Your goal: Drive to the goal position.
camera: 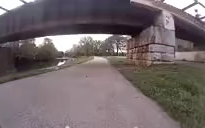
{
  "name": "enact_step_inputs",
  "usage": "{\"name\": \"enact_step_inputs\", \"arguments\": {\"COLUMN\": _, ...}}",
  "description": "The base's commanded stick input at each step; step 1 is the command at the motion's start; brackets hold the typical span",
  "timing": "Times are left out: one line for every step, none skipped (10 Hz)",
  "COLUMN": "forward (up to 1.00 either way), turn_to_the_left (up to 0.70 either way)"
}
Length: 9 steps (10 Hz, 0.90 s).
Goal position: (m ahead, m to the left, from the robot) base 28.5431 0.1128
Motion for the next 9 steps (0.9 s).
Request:
{"name": "enact_step_inputs", "arguments": {"forward": 0.00, "turn_to_the_left": 0.00}}
{"name": "enact_step_inputs", "arguments": {"forward": 0.00, "turn_to_the_left": 0.00}}
{"name": "enact_step_inputs", "arguments": {"forward": 0.00, "turn_to_the_left": 0.00}}
{"name": "enact_step_inputs", "arguments": {"forward": 0.00, "turn_to_the_left": 0.00}}
{"name": "enact_step_inputs", "arguments": {"forward": 0.30, "turn_to_the_left": 0.00}}
{"name": "enact_step_inputs", "arguments": {"forward": 1.00, "turn_to_the_left": 0.00}}
{"name": "enact_step_inputs", "arguments": {"forward": 1.00, "turn_to_the_left": 0.00}}
{"name": "enact_step_inputs", "arguments": {"forward": 1.00, "turn_to_the_left": 0.00}}
{"name": "enact_step_inputs", "arguments": {"forward": 1.00, "turn_to_the_left": 0.00}}
